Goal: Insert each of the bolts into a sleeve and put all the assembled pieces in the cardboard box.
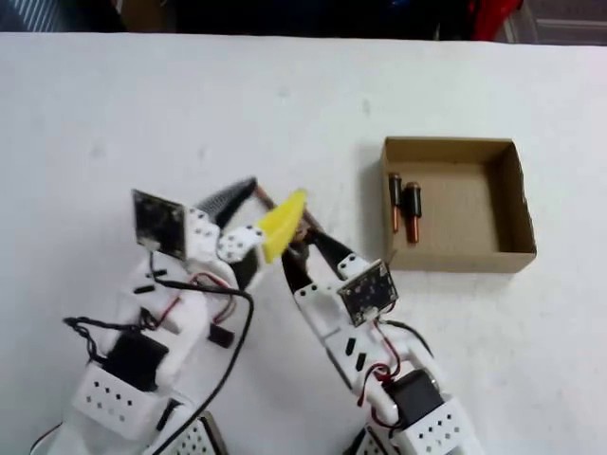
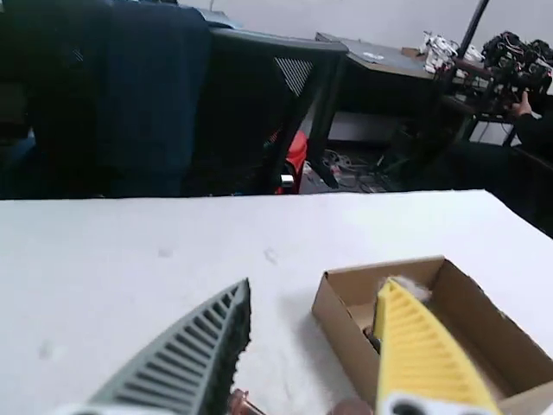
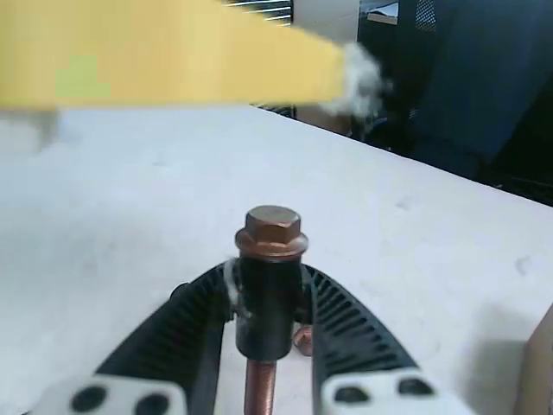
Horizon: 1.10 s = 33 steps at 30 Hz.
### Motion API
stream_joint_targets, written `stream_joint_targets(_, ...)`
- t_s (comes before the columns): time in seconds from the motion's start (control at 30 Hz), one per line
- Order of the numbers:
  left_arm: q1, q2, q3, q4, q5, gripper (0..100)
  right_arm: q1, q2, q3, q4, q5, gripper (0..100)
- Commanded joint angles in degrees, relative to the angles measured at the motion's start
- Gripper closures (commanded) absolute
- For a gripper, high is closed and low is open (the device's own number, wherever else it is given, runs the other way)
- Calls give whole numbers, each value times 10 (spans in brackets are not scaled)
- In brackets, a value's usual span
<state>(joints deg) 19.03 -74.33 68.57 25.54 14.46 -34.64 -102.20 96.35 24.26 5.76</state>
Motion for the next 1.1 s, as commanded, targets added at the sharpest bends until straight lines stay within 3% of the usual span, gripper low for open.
stream_joint_targets(0.0, -37, -7, -49, 1, -38, 749, 4, -8, 5, -2, 7, 981)
stream_joint_targets(0.1, -81, -7, -69, 55, -74, 808, 16, -8, 5, -2, 7, 981)
stream_joint_targets(0.23, -150, -7, -114, 130, -77, 988, 38, -9, 5, -5, 7, 981)
stream_joint_targets(0.33, -178, -7, -152, 193, -77, 940, 41, -9, 5, -6, 7, 981)
stream_joint_targets(0.57, -196, -118, -176, 326, -77, 977, 42, -10, 5, -7, 7, 981)
stream_joint_targets(0.83, -196, -307, -26, 343, -112, 977, 79, -10, -58, 46, 7, 981)
stream_joint_targets(1.07, -238, -302, -6, 391, -117, 977, 135, -7, -156, 139, 7, 981)
